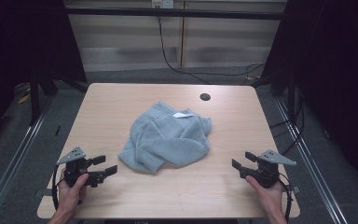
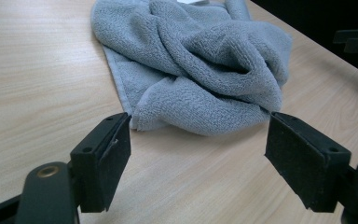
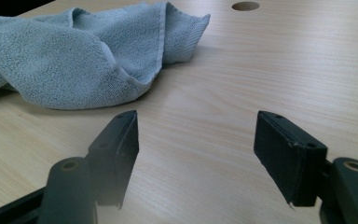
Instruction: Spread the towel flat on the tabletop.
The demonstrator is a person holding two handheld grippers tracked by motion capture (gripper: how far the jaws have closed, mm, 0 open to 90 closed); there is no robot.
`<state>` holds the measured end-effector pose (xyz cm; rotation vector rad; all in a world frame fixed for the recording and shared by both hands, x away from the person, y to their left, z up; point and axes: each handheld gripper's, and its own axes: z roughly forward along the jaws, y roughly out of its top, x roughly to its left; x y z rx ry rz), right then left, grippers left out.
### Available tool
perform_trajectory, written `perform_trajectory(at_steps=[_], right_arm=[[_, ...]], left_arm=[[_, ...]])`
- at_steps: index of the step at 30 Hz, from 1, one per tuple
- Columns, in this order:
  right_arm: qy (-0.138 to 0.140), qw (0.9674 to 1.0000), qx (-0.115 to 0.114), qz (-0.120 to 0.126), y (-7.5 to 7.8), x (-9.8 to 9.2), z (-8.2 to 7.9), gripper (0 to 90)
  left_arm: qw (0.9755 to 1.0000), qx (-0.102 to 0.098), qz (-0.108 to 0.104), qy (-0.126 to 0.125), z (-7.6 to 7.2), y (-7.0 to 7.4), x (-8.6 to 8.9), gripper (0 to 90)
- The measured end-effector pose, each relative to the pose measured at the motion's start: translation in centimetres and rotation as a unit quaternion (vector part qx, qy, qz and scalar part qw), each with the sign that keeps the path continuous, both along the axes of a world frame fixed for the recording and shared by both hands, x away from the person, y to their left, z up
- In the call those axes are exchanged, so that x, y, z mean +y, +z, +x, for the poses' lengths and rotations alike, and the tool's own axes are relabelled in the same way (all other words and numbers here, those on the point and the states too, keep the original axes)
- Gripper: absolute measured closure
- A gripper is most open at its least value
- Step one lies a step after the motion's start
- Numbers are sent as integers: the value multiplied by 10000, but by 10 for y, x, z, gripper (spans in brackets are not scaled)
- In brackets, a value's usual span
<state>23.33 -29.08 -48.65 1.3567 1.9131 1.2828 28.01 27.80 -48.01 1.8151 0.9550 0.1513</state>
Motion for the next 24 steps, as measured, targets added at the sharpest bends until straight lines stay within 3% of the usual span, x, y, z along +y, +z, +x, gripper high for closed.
perform_trajectory(at_steps=[2, 4, 6, 9, 12, 15, 19, 21, 24], right_arm=[[24, 10000, -23, 0, -1, 2, 0, 348], [151, 9998, 70, 144, -2, 4, 1, 360], [264, 9994, 157, 130, -1, 7, 1, 361], [492, 9981, 272, 233, 1, 14, 3, 366], [775, 9956, 413, 321, 3, 21, 7, 376], [1038, 9932, 411, 336, 10, 33, 11, 395], [1249, 9915, 336, 165, 24, 49, 19, 415], [1380, 9897, 339, 158, 29, 58, 30, 428], [1552, 9867, 461, 117, 32, 70, 52, 421]], left_arm=[[10000, -8, -23, 20, 0, 0, 1, 228], [10000, 20, -35, 1, 0, 1, 0, 230], [9998, 112, -146, -36, 2, 1, 0, 240], [9999, -43, 91, -42, 1, 5, -5, 252], [9999, 34, 59, -114, 2, 10, -10, 269], [9998, -93, 157, -128, 3, 17, -18, 335], [9988, -125, 296, -383, 15, 26, -39, 358], [9978, -231, 404, -465, 24, 31, -49, 377], [9978, -266, 318, -522, 44, 36, -61, 421]])
